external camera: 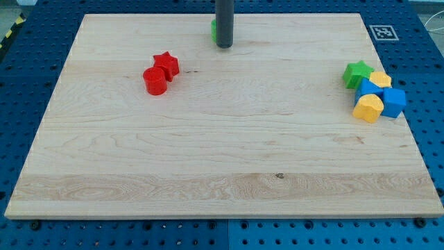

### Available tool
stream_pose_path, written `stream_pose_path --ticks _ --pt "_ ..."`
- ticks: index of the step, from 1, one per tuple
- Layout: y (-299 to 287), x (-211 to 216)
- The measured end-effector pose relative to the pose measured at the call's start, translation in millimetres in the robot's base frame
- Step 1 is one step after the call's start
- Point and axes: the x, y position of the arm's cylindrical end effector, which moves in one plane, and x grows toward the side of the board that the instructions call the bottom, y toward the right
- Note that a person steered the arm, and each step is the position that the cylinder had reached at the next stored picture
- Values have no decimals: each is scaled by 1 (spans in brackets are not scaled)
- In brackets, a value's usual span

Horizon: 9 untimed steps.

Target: Nudge the red star a bit left

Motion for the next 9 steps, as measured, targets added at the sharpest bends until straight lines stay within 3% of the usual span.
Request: stream_pose_path --ticks 3,7,8,9 --pt "0 -19" --pt "-1 37" --pt "-21 54" --pt "-87 58"
